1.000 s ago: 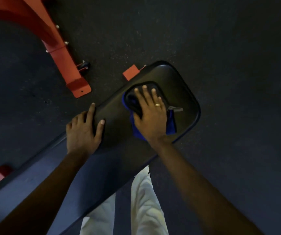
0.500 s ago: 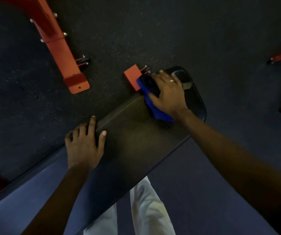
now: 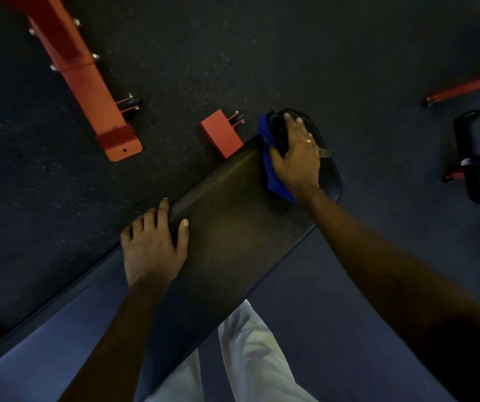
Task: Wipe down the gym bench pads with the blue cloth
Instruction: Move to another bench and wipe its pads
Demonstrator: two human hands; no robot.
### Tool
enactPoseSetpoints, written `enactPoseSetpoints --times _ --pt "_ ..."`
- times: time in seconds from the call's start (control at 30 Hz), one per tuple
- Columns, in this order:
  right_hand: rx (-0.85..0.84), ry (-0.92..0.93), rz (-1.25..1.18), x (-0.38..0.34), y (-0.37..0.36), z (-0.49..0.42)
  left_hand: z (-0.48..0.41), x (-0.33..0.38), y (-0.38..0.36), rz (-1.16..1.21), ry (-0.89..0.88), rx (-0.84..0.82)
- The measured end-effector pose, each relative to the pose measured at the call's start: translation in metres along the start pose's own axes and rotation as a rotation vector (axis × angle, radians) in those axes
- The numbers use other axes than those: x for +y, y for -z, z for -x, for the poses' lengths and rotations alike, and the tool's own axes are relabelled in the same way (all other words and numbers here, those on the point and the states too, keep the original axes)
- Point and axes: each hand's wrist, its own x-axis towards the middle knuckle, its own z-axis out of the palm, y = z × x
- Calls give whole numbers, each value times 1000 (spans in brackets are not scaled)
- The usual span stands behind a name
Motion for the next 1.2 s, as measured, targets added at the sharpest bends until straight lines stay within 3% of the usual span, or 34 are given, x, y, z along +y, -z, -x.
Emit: enactPoseSetpoints --times 0.1,0.13,0.17,0.27,0.33,0.47,0.53,0.63,0.7,0.73,0.87,1.0,1.07,1.2 --pt "152 -260 -110 -9 -17 47 1 0 -1 -5 -4 3" --pt "151 -265 -107 -13 -22 71 1 0 -1 -5 -3 4" --pt "97 -196 -94 -15 -27 96 1 0 -1 -6 -4 8" --pt "-223 254 47 -3 -27 143 0 -1 -3 -17 -1 19" --pt "-251 373 105 26 -21 135 0 -1 -5 -15 -7 30" --pt "115 -160 -96 59 -15 123 -1 -1 -11 -38 -3 89" --pt "199 -268 -122 40 -27 136 -1 0 -15 -56 5 128" --pt "2 -74 -87 3 -40 180 -1 -1 -19 -67 -1 180" --pt "-128 95 -12 12 -41 199 0 -1 -21 -71 0 205" --pt "-126 95 -11 27 -39 197 -1 -1 -22 -71 -1 219" --pt "74 -243 -160 72 -26 160 -1 -1 -26 -69 -13 284" --pt "264 -494 -340 57 -38 162 -2 -2 -32 -69 -30 334" --pt "262 -491 -380 37 -47 188 0 -4 -34 -62 -35 358" --pt "65 -296 -359 41 -55 228 4 -6 -32 31 -81 367"
